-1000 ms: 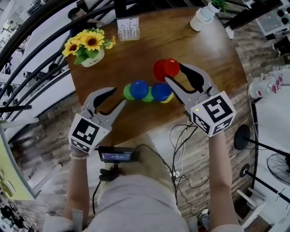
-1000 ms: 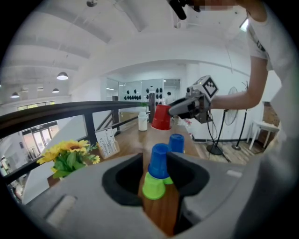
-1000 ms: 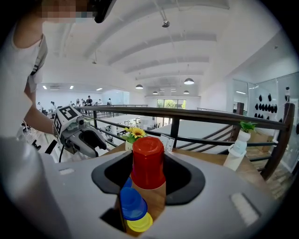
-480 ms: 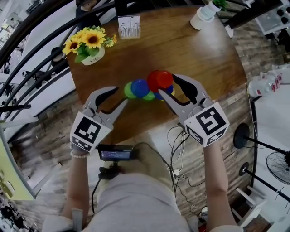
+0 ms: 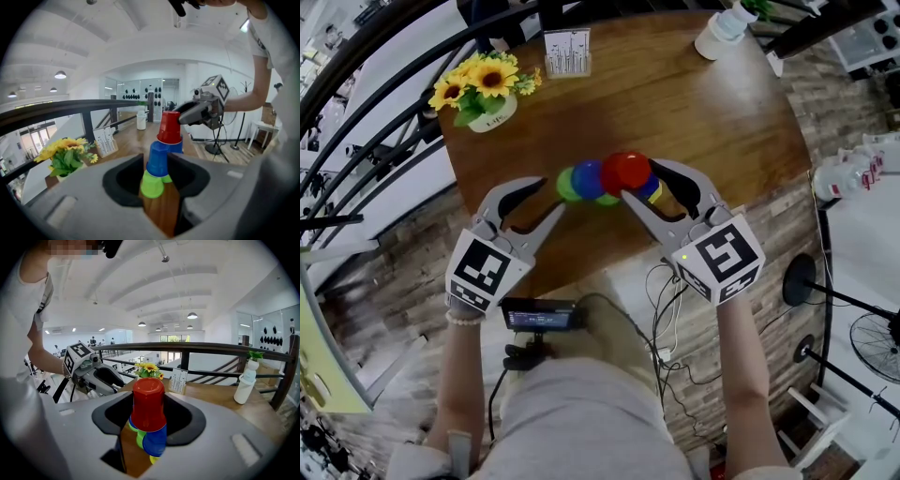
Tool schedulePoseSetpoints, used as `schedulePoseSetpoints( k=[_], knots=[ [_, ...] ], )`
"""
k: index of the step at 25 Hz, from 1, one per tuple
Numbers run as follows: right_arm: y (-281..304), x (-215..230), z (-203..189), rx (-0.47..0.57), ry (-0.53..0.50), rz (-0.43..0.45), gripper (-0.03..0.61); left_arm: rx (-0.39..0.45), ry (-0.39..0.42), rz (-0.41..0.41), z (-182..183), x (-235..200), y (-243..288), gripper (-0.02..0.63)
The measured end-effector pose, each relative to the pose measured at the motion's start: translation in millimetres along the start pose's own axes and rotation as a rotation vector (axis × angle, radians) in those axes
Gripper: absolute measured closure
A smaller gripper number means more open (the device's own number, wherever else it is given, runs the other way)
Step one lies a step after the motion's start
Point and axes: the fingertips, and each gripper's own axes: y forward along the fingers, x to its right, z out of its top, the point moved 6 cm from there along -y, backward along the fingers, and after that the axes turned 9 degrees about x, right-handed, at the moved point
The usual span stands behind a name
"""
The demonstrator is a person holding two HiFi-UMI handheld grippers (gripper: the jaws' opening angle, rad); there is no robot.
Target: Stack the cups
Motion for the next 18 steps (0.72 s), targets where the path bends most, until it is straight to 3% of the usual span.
schedulePoseSetpoints(
  k=[18],
  knots=[
    [-3.9, 1.5, 1.7, 0.038, 0.026, -0.019, 0.373, 0.002, 0.001, 0.007, -2.1, -0.5, -3.9, 0.462]
  ],
)
